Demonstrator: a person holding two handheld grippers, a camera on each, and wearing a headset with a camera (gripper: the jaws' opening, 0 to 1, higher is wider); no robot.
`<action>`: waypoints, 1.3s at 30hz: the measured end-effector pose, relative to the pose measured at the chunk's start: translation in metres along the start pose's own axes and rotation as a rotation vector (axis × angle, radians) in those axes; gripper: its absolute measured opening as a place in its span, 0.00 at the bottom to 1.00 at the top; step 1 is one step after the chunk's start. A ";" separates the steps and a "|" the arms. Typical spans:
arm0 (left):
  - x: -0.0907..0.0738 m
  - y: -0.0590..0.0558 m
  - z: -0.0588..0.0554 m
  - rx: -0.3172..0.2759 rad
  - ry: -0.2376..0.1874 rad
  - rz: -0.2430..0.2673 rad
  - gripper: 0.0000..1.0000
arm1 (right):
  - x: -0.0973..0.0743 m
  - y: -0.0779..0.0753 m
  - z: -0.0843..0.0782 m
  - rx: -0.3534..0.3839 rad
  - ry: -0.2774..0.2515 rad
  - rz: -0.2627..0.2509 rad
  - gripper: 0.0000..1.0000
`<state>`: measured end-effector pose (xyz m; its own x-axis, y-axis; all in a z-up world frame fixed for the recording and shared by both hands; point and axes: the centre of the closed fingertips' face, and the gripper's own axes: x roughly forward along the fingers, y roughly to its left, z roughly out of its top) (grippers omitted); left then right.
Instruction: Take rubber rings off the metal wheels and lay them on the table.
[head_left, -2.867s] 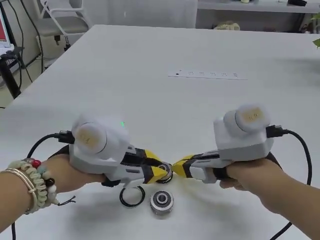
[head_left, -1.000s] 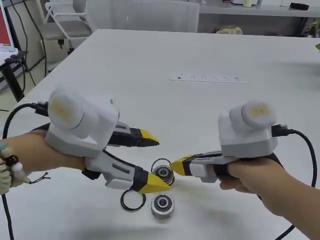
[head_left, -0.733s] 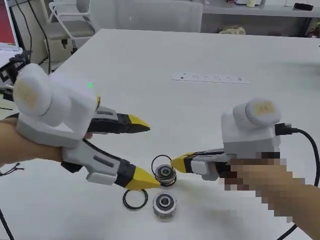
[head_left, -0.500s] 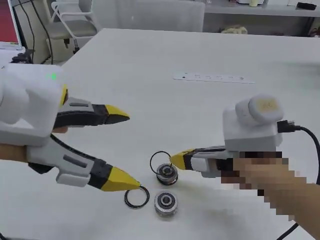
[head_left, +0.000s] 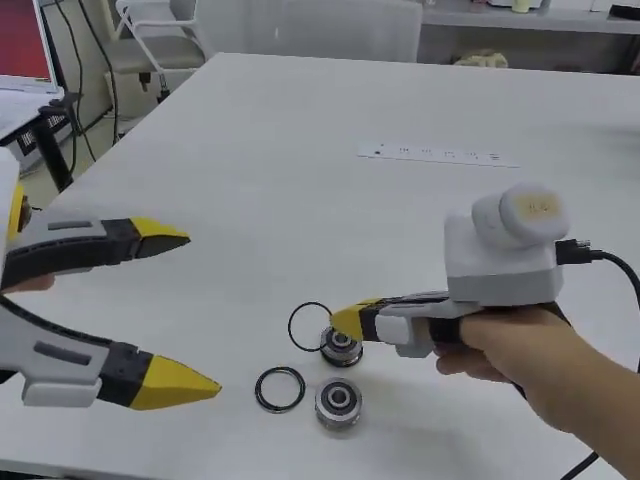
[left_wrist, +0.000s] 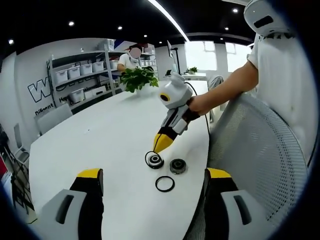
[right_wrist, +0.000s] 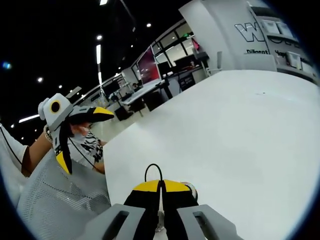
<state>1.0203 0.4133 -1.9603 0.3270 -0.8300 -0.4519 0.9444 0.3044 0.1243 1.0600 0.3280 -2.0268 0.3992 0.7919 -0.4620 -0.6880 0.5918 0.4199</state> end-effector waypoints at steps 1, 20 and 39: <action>-0.001 -0.001 -0.005 -0.010 0.003 0.007 0.81 | 0.001 0.001 0.000 0.000 0.002 0.001 0.00; -0.002 -0.022 -0.037 -0.148 0.008 0.020 0.85 | 0.028 0.031 -0.036 -0.062 0.119 0.077 0.00; -0.002 -0.020 -0.037 -0.176 -0.007 0.033 0.84 | 0.028 0.018 -0.042 -0.019 0.132 0.035 0.00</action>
<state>0.9992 0.4265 -1.9948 0.3583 -0.8213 -0.4439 0.9129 0.4079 -0.0179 1.0330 0.3546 -2.0646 0.2923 0.7844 -0.5471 -0.7118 0.5605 0.4233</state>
